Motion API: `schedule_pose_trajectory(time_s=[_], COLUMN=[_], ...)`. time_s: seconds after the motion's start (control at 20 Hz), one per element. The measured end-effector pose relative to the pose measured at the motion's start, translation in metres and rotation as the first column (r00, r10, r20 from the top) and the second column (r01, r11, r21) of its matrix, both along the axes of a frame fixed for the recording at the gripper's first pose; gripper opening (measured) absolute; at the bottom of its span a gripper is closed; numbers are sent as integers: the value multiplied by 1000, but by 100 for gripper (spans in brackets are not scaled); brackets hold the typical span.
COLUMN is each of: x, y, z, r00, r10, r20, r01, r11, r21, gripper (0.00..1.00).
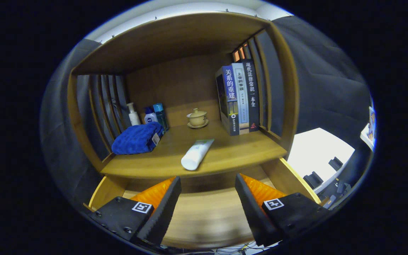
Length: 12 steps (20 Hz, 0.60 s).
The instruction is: Pull open the drawer, take out the items inside it, and place them on the countertop above the cabinet.
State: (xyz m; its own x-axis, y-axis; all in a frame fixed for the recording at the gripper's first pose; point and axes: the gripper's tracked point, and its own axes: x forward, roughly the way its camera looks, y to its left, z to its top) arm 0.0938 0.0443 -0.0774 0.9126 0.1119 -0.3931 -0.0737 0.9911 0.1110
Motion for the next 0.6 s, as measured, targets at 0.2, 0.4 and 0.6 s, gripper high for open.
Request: schedule_pose_trajectory(time_s=[0.2, 0.4, 0.6], x=[-65, -106, -123], y=[-14, -33, -52], z=[-24, -27, -53], r00=[1000, 993, 992], r10=[-23, -68, -108], r20=[22, 97, 65], r01=[21, 63, 106], r11=[997, 997, 994], r21=[69, 51, 37], gripper=[98, 96, 98])
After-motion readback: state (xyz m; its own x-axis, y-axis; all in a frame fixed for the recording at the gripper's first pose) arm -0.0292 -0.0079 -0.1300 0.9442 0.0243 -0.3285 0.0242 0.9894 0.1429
